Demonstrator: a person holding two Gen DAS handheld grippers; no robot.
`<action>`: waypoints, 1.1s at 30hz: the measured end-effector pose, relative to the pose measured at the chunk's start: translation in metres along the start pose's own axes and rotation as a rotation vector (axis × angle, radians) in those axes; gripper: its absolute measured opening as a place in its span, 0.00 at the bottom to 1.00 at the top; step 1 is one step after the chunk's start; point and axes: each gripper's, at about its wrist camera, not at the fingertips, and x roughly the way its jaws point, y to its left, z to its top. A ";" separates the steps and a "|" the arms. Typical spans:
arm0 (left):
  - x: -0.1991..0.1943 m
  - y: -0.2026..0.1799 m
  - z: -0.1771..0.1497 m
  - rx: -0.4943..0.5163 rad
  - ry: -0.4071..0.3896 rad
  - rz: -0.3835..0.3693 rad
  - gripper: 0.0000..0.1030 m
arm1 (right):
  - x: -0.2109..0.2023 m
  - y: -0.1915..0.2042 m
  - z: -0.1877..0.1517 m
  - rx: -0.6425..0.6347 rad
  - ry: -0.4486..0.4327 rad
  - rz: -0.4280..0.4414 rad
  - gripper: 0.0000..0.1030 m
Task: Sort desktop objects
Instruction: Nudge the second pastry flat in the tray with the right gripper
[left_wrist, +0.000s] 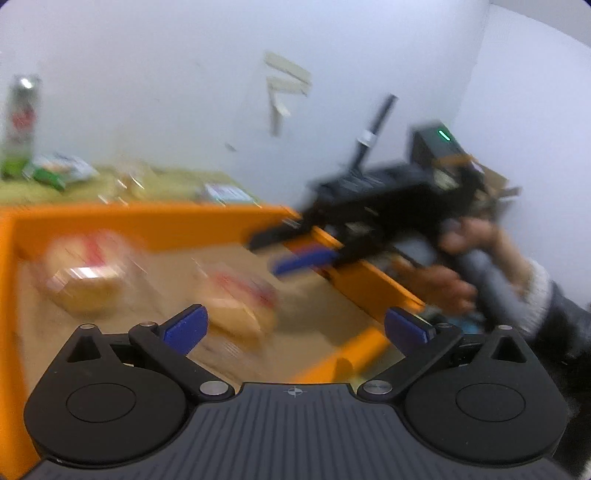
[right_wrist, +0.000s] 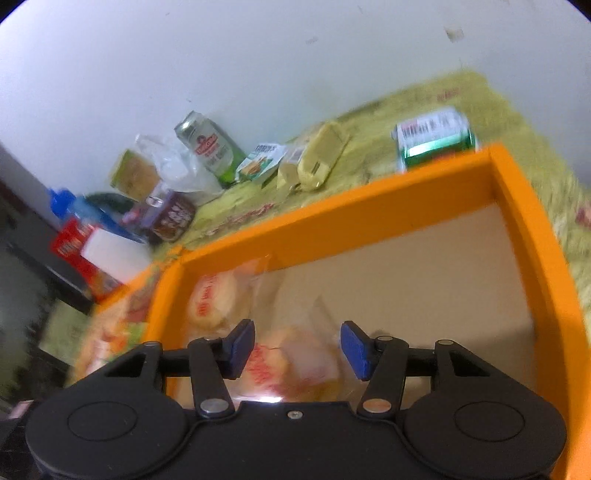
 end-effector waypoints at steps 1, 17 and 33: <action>0.002 0.003 0.004 0.000 -0.006 0.027 1.00 | -0.001 -0.004 0.000 0.035 0.019 0.018 0.60; 0.050 0.008 0.013 -0.056 0.185 -0.022 1.00 | 0.024 -0.037 0.002 0.298 0.126 0.137 0.79; 0.045 0.011 0.031 -0.021 0.139 -0.014 1.00 | -0.020 -0.066 -0.009 0.407 0.052 0.260 0.86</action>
